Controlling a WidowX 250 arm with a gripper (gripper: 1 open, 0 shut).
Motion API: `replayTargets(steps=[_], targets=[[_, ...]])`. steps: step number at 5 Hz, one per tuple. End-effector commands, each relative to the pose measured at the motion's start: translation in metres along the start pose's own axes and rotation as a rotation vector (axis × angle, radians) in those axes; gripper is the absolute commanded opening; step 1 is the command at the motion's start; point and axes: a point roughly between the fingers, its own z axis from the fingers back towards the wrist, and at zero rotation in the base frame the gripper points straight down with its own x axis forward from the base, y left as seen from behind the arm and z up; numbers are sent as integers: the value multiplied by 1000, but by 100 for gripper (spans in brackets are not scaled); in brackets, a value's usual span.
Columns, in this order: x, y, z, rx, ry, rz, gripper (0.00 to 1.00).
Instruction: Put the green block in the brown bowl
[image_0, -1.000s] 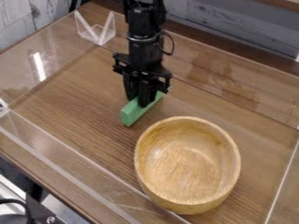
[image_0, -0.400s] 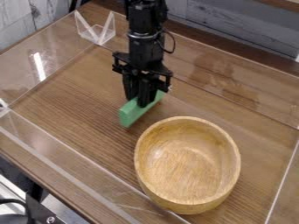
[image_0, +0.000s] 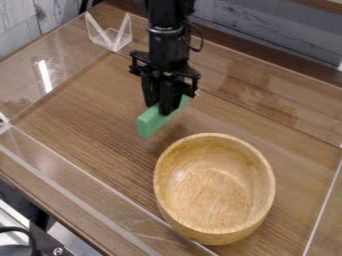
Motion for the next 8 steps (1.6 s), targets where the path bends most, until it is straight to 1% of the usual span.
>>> replayTargets(steps=[1,5,8], targets=[[7,-4,27,19,-88,-15,0],[-3,-28,34,8,-102,-46,0],[-9,-39,38,3,-110,-63,0]])
